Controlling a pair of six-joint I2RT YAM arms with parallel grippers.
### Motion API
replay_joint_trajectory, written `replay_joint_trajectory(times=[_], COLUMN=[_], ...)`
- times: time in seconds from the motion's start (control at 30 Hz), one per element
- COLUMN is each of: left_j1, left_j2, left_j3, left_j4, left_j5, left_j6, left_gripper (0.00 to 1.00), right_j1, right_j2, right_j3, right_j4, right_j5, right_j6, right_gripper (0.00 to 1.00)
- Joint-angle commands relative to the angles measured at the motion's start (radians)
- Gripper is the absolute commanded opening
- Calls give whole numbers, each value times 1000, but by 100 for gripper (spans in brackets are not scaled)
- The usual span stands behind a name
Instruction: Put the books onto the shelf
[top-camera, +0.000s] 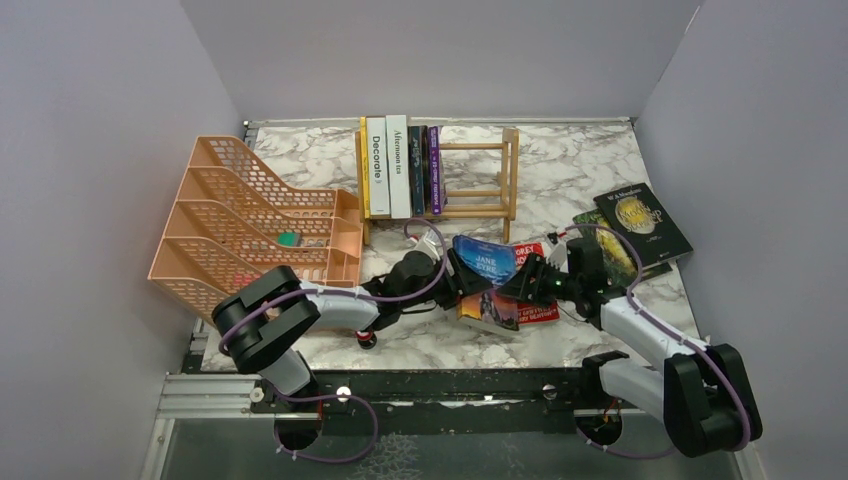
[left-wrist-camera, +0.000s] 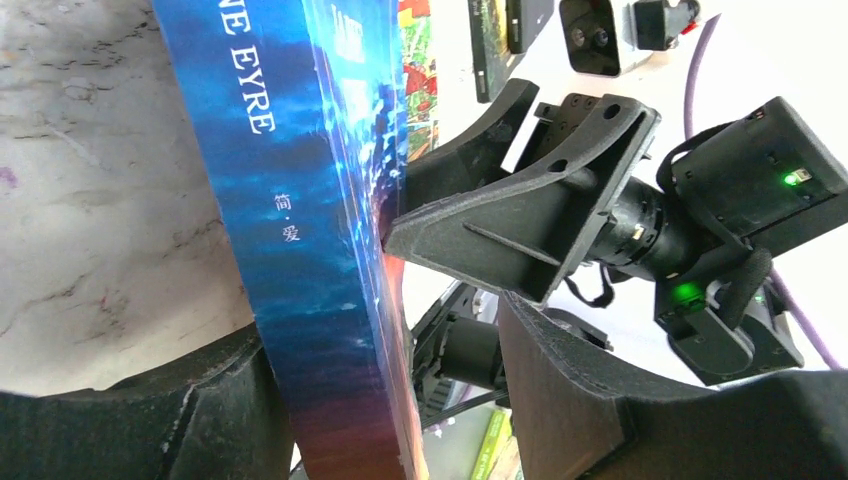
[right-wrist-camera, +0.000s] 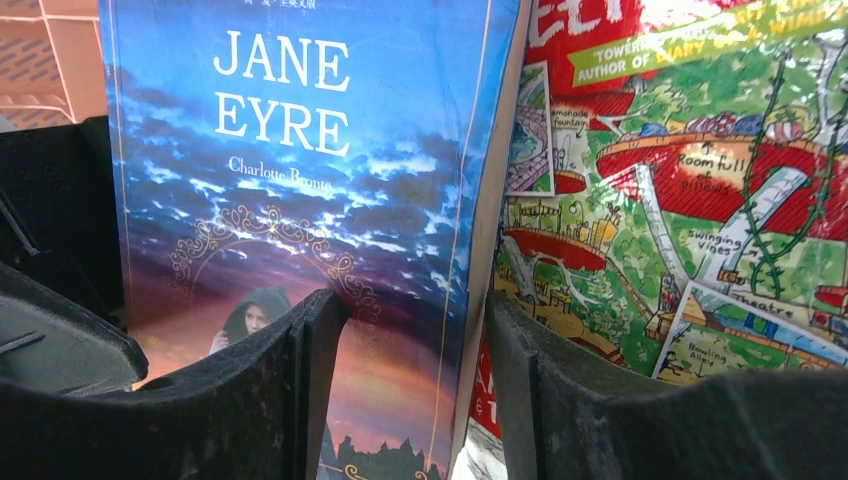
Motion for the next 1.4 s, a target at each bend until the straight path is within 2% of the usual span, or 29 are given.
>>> replay_joint_trajectory(times=[0.0,0.17,0.4,0.43,0.67,0.77,0.87,1.0,1.2,1.37], left_j1=[6,41,48,48,48,48,48,49,49,49], left_j2=[-90,-122,-164,-172,-297,-380,-445,-507,-499,-420], left_j3=[41,69,95,97,99,164,279,385,521,592], left_j4=[78,-25,-156,-168,-240,-390,-639,-772,-729,-569], left_j5=[34,68,78,89,200,169,37,-209,-449,-604], left_j6=[52,95,183,197,310,402,521,619,762,894], left_gripper=[64,46,2,0,0,0,0,0,0,0], right_j1=[20,20,20,20,19,20,20,20,19,20], right_j2=[-15,-35,-89,-101,-200,-227,-257,-303,-348,-367], right_j3=[19,23,47,53,118,166,217,274,278,269], right_j4=[-115,-129,-168,-179,-253,-288,-310,-330,-337,-339], right_j5=[17,45,67,72,123,157,172,202,316,364], right_j6=[-34,-26,-21,-21,-54,-72,-82,-87,-112,-110], right_gripper=[60,61,61,61,61,61,62,63,63,63])
